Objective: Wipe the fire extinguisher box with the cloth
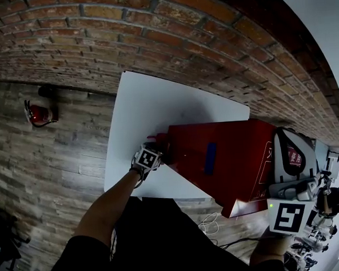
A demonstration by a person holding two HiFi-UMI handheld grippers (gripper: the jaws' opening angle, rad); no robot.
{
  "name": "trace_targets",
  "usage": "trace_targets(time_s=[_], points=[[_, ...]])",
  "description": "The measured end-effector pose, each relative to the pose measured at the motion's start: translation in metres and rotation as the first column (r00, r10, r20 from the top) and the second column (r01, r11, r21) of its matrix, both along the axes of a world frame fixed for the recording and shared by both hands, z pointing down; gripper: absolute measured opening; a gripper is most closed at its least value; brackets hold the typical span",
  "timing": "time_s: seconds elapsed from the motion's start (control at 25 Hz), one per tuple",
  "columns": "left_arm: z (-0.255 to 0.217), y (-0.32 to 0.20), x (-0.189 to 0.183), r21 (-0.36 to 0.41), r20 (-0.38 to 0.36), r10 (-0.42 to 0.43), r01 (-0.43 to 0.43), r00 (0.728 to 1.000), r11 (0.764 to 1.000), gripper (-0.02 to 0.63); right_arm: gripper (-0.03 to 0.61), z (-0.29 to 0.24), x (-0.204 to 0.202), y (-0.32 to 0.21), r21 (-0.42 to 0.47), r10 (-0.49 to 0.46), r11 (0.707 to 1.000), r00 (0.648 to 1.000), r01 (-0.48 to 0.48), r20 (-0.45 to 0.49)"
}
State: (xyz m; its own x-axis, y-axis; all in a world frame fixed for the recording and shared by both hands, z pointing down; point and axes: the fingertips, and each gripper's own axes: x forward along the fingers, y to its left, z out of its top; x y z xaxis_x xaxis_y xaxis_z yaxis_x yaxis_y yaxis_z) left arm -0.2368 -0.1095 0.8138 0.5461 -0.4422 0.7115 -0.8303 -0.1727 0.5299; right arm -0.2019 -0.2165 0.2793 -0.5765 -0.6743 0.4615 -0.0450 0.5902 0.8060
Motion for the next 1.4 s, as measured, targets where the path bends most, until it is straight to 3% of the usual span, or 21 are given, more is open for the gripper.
trace_targets(time_s=[0.24,0.8,1.4], points=[[0.002,0.008,0.003,-0.014,-0.013,-0.008,0.007,1.0,1.0,0.067,0.018,0.0,0.0,0.001,0.001,0.004,1.0,1.0,-0.004,-0.005],[-0.015,0.015,0.008,-0.012,-0.178,-0.034,0.033,0.983,0.999,0.067,0.018,0.0,0.0,0.0,-0.001,0.011,1.0,1.0,-0.011,-0.01],[-0.052,0.013,0.008,-0.02,-0.291,-0.075,0.073,0.954,0.997,0.067,0.018,0.001,-0.001,-0.001,-0.002,0.016,1.0,1.0,-0.016,-0.019]])
